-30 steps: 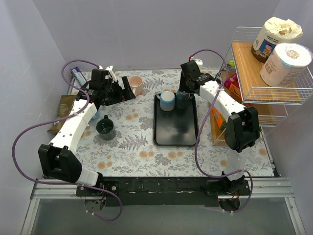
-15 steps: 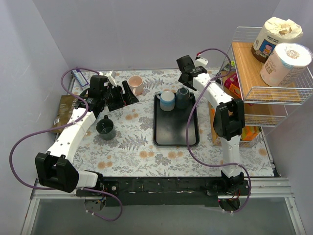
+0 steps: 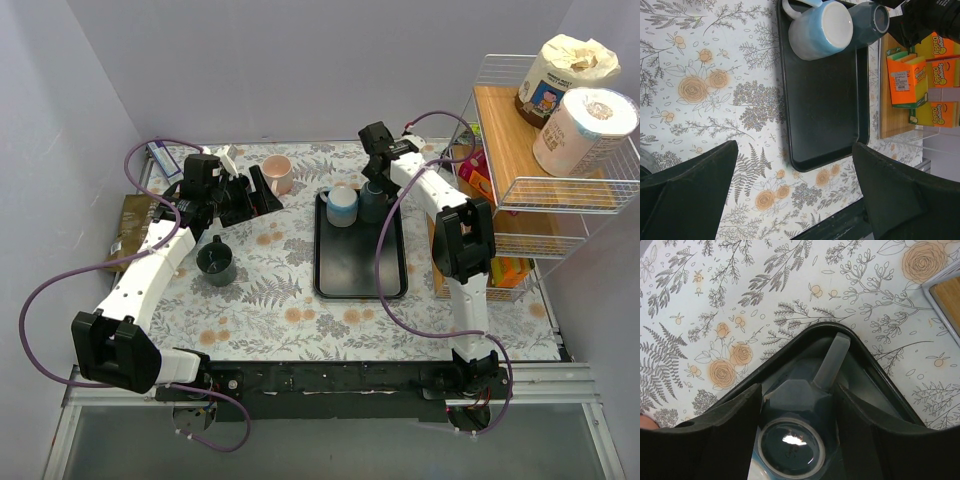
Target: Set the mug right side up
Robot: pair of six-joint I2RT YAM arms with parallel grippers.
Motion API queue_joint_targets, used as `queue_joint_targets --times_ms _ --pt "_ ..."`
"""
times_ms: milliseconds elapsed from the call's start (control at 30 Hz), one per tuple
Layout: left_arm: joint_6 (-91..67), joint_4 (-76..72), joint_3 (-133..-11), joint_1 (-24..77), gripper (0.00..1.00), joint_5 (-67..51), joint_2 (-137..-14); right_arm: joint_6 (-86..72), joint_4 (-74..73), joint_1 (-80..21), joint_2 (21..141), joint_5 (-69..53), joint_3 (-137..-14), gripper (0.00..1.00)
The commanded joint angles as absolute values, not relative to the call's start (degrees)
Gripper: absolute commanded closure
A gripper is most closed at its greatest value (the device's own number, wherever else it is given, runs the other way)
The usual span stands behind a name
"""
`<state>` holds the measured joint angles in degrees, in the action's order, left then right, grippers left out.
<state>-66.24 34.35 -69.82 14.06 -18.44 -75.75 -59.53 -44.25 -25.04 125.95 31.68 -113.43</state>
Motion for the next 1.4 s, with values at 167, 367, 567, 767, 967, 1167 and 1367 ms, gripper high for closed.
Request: queue_joint_targets --times_ms 167,367,567,767,967,1167,1367 --pt "-65.0 34.7 -68.5 14.3 0.02 -18.2 -75.1 -69.4 -52.1 -24.3 126.0 28.5 -110.5 0.38" --pt "-65.1 34.8 -67.6 14.3 0.02 -18.1 -74.5 -69.6 -52.2 -24.3 125.1 25.9 -107.4 0.4" --pt "-65.4 34.4 -66.2 14.3 0.02 -17.9 -73.9 -69.0 -49.7 -24.4 119.5 23.3 -97.7 0.4" --pt "-65.4 33.9 -65.5 14.3 0.02 -18.1 -74.0 -67.7 -47.5 -25.6 114.6 23.2 -91.4 0.4" --pt "-65.5 33.9 -65.0 14.3 0.02 -18.0 -73.6 -64.8 -44.9 -27.2 112.1 21.0 -87.1 0.41" --pt "-66.2 33.7 -63.5 14.3 0.02 -17.8 -72.0 -62.5 -43.6 -29.3 109.9 22.2 -83.9 0.43" --pt "-66.3 33.6 -62.5 14.3 0.02 -18.0 -70.9 -57.9 -42.4 -29.4 108.0 23.9 -83.4 0.48"
